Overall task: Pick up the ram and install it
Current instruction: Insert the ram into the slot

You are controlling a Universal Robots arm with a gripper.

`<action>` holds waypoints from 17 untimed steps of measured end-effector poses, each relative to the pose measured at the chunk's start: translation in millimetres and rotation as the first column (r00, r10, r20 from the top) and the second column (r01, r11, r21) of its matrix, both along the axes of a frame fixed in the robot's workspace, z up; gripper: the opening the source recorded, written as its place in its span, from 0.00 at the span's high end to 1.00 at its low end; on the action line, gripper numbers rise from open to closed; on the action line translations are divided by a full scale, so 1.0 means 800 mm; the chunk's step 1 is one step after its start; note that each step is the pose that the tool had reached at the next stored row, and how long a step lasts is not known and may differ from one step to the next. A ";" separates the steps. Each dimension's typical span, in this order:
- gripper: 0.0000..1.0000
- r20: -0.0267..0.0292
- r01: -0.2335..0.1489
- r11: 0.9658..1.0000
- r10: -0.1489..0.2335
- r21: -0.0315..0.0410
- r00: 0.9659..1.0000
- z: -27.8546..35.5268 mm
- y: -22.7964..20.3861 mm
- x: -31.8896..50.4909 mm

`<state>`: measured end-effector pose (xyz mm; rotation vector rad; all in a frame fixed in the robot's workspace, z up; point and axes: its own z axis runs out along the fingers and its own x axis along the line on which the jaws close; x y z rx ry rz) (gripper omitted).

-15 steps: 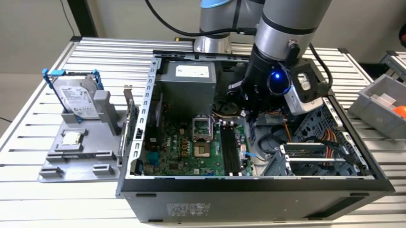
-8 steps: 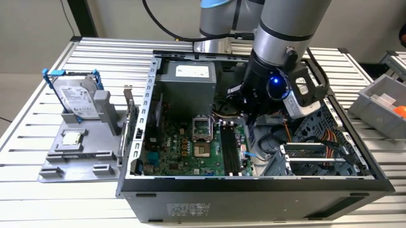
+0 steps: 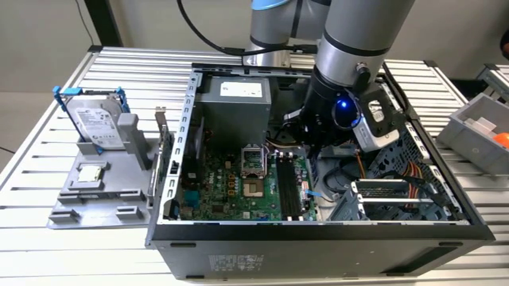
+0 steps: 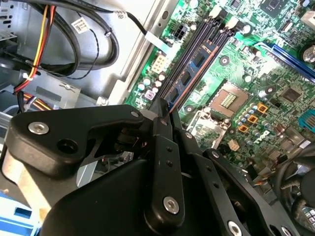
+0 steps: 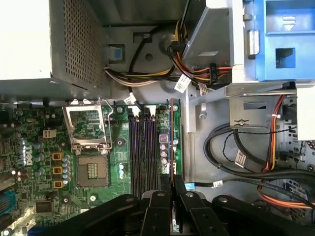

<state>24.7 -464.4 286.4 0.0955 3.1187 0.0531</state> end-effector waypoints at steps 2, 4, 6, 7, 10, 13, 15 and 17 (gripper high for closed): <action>1.00 0.000 0.000 1.000 0.000 0.000 1.000 -0.0002 0.0000 0.000; 1.00 0.000 0.000 1.000 0.000 0.001 1.000 -0.0010 0.0001 0.000; 1.00 0.000 0.000 1.000 0.000 0.000 1.000 -0.0025 0.0000 0.000; 1.00 0.000 0.000 1.000 0.000 0.000 1.000 -0.0034 0.0001 0.000; 1.00 0.000 0.000 1.000 0.000 0.000 1.000 -0.0093 0.0000 0.000; 1.00 0.000 0.000 1.000 0.000 0.000 1.000 -0.0160 0.0000 0.000; 1.00 0.000 -0.001 1.000 0.001 -0.001 1.000 -0.0205 0.0000 0.000; 1.00 0.000 -0.002 1.000 0.002 -0.001 1.000 -0.0248 0.0000 0.000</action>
